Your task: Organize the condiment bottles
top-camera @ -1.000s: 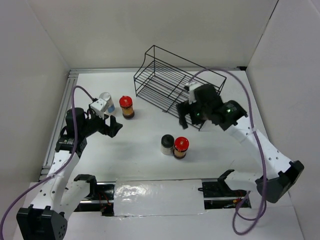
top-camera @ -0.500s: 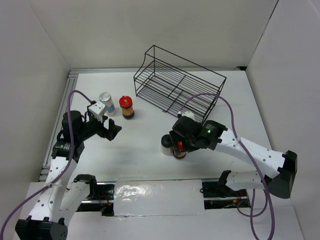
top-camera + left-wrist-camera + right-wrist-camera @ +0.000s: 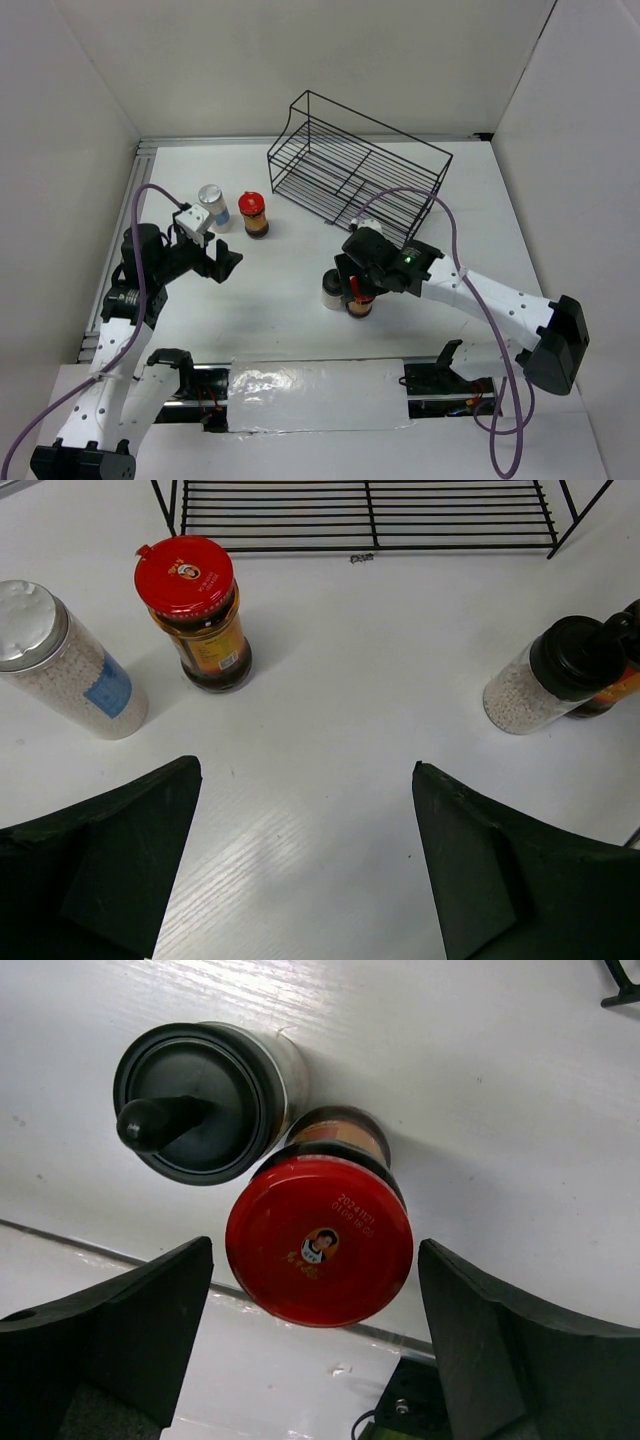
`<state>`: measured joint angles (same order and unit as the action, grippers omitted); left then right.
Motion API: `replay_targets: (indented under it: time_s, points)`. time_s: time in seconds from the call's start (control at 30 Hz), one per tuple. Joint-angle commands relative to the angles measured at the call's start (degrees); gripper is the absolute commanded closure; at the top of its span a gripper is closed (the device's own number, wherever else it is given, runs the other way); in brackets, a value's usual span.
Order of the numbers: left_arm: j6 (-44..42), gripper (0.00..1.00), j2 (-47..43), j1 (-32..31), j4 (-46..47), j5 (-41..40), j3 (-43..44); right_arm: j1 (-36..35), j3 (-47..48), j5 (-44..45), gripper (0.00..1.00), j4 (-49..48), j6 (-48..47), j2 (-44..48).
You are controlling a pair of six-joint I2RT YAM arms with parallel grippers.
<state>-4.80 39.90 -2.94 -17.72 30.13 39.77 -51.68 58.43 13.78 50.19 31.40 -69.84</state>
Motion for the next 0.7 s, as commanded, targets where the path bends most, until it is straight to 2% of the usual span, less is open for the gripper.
replay_targets:
  time_s: [0.0,0.07,0.13,0.2,0.53,0.6,0.67]
  points:
    - [-1.3,0.01,-0.5,-0.1,0.2,0.0,1.6,0.3,-0.1,0.0,0.12,-4.1,-1.3,-1.2]
    - [-1.3,0.01,-0.6,-0.1,0.1,0.0,1.6,0.1,-0.3,0.6,0.16,-4.0,-1.4,-1.8]
    - [-1.5,0.01,-0.7,-0.1,0.2,-0.2,1.4,-0.2,-0.7,0.7,0.25,-4.3,-1.3,-1.7]
    - [-1.5,0.01,-0.7,-0.1,0.3,-0.2,1.3,-0.3,-1.0,0.5,0.30,-4.1,-1.3,-1.8]
    - [-1.4,0.01,-0.1,-0.2,1.3,0.1,0.8,-1.5,-2.0,0.5,0.14,-2.3,-0.8,-1.7]
    - [-1.4,0.01,-0.1,-0.1,1.3,0.1,0.7,-1.7,-1.9,0.7,0.14,-2.6,-1.0,-2.0]
    - [-1.4,0.01,-0.1,-0.2,1.3,0.1,0.7,-1.8,-1.6,1.2,0.25,-2.7,-0.8,-2.5]
